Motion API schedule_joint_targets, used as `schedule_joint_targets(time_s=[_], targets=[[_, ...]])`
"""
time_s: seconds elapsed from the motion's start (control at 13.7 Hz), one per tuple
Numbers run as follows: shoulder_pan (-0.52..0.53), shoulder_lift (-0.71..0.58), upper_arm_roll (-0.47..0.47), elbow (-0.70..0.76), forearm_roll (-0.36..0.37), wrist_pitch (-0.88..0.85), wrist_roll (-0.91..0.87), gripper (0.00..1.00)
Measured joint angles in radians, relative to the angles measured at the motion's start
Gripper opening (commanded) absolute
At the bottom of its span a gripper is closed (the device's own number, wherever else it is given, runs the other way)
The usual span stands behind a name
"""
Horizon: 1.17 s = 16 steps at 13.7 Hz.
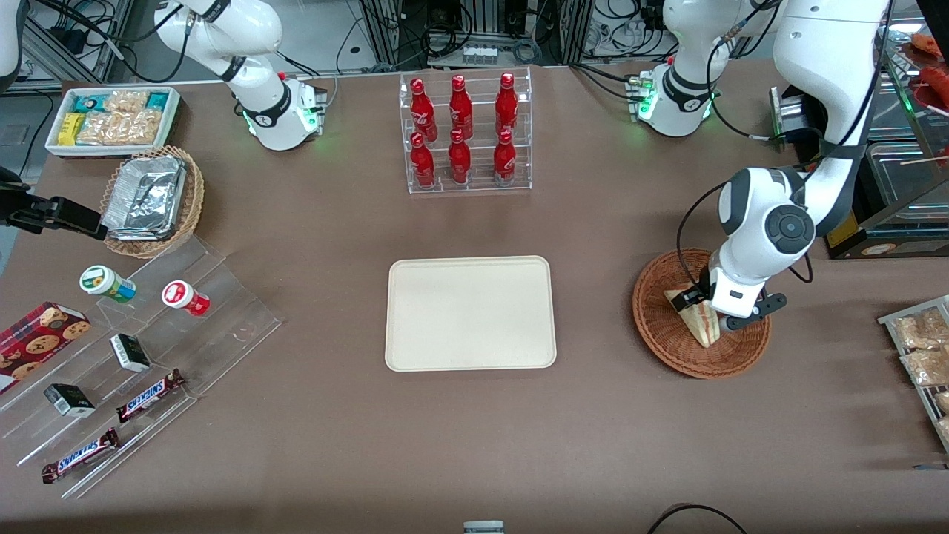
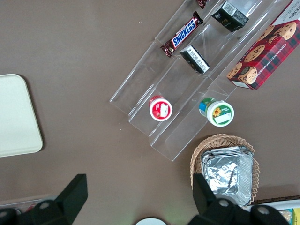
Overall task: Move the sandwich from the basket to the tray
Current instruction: 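Lower the left gripper and grasp the wrapped sandwich upright, then lift the sandwich and carry it over the cream tray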
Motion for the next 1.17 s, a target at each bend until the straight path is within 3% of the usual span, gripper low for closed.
schedule_joint_targets(time_s=[0.51,0.88,1.17], targets=[[0.0,-0.016,-0.006,0.004,0.003,-0.044,-0.005,0.0],[-0.002,-0.054,-0.073,0.137,0.012,-0.256,-0.005,0.0],[-0.004,-0.065,-0.183,0.221,0.014,-0.343,-0.007,0.0]])
